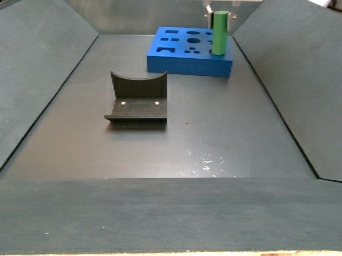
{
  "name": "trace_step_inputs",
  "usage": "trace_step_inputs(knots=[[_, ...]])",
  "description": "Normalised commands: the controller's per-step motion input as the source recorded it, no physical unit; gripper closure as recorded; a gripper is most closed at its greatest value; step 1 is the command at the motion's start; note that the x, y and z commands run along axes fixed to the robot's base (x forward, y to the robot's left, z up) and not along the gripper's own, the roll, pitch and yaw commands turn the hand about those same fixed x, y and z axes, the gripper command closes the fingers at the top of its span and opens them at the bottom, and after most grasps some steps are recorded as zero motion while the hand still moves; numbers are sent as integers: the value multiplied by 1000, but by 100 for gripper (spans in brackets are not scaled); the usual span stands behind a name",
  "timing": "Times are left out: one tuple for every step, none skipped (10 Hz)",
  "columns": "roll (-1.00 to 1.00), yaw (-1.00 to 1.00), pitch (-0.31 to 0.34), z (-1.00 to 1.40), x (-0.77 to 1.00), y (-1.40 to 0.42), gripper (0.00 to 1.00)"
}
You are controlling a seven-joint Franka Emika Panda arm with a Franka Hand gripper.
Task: Pick up the hexagon object. Move up. Place the hexagon object on the fixture. Regrasp the hexagon object. Move to above the board. Insert the hexagon object.
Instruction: Insert the hexagon object.
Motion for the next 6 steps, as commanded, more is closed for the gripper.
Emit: trace_step_inputs(knots=[[14, 46, 63, 0, 0, -26, 100], [0, 0, 0, 0, 0, 49, 100], [-74, 9, -197, -560, 0, 103, 100], [34, 0, 0, -6, 0, 0, 100], [331, 0, -200, -760, -40, -129, 100], [129, -77, -154, -1000, 3, -140, 100]])
